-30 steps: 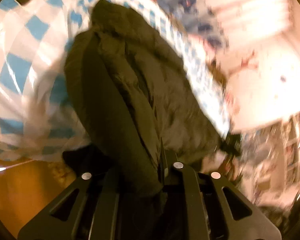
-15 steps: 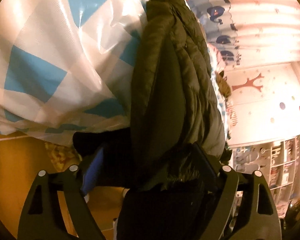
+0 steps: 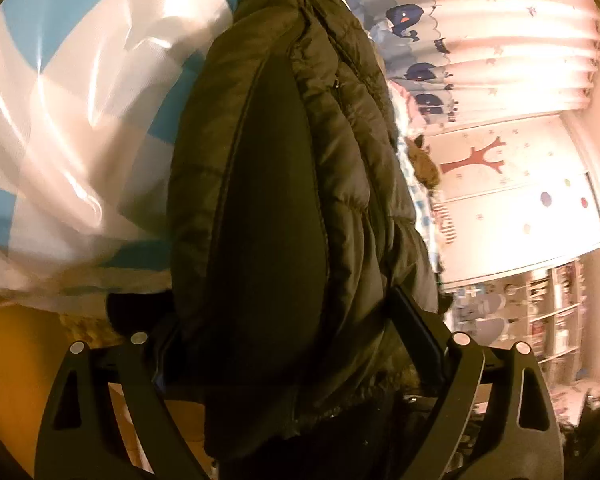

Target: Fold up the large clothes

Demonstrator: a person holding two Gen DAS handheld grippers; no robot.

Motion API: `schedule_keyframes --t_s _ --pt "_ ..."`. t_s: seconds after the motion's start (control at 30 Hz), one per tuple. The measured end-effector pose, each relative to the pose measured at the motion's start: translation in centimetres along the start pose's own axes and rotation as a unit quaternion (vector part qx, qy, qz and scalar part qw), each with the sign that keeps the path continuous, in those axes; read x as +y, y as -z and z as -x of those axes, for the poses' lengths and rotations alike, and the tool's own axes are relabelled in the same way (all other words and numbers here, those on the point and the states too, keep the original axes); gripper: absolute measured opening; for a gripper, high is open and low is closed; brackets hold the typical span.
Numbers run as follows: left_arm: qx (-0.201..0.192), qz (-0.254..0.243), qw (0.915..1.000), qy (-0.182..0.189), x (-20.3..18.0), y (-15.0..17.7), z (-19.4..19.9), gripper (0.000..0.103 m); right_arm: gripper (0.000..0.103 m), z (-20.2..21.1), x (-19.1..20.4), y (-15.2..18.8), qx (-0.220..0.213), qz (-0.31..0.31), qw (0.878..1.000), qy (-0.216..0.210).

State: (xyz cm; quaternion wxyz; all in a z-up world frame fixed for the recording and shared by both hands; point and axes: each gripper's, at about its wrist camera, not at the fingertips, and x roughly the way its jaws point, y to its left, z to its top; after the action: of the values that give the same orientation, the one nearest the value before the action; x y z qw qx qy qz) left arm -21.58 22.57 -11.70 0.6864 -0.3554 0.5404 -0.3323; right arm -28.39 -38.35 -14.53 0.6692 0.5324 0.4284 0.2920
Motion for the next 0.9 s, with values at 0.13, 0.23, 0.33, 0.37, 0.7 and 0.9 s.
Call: schedule_keyframes --t_s 0.13,0.23,0.33,0.37,0.7,0.9 --pt "-0.002 -0.042 0.9966 -0.071 -2.1 -0.1 -0.4 0.081 0.055 -0.4 0.7 0.5 -0.002 0.028 0.999 0.027" --pt "-0.005 -0.077 0.9896 -0.122 -3.5 -0.1 -0.7 0.073 0.041 -0.6 0.4 1.0 -0.012 0.034 0.998 0.05" --pt "-0.011 -0.122 0.9771 -0.174 -5.7 0.3 -1.1 0.059 0.034 -0.8 0.4 1.5 -0.021 0.035 0.998 0.056" --pt "-0.012 -0.131 0.9744 -0.182 -6.1 0.3 -1.1 0.051 0.033 -0.9 0.5 1.6 -0.023 0.037 0.997 0.057" --pt "-0.024 -0.235 0.9277 -0.289 -9.7 1.6 -1.6 0.021 0.032 -0.9 1.1 1.9 -0.027 0.041 0.998 0.049" --pt "-0.022 -0.249 0.9191 -0.305 -9.8 2.4 -1.1 0.021 0.055 -0.7 0.7 2.1 -0.033 0.033 0.998 0.037"
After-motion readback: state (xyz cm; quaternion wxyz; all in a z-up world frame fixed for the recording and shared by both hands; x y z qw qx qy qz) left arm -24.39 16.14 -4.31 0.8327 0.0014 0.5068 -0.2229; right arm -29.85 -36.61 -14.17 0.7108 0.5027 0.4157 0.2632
